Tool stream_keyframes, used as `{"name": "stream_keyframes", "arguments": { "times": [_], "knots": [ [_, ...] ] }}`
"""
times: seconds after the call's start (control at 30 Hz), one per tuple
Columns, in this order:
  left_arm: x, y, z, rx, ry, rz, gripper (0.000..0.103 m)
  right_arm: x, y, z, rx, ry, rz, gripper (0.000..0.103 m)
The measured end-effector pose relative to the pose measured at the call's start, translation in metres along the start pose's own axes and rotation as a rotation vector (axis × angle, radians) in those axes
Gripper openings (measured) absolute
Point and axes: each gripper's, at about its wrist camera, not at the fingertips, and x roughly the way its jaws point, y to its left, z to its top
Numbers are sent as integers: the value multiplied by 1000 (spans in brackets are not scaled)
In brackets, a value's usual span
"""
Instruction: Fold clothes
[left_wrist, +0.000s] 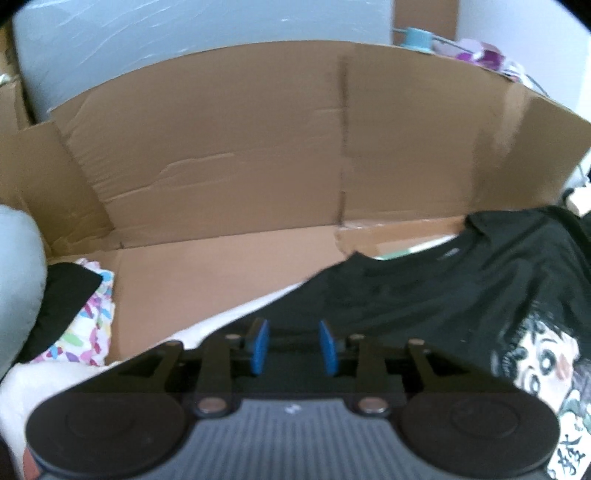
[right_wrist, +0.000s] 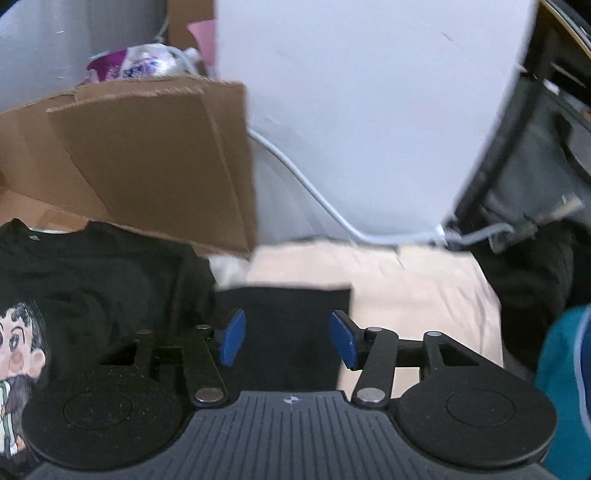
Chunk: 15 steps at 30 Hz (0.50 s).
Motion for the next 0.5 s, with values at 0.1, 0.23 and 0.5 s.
{"name": "stream_keyframes", "arguments": {
  "times": [0.1, 0.23, 0.5],
  "knots": [
    [-1, -12, 1, 9, 3, -18, 33, -1, -19, -14, 63, 16, 3, 58],
    [-2, -29, 2, 29, 12, -36, 33, 12, -33, -19, 123, 6, 19, 58],
    [1, -56, 5, 33, 13, -75, 34, 38, -49, -13, 197, -13, 25, 58]
  ]
}}
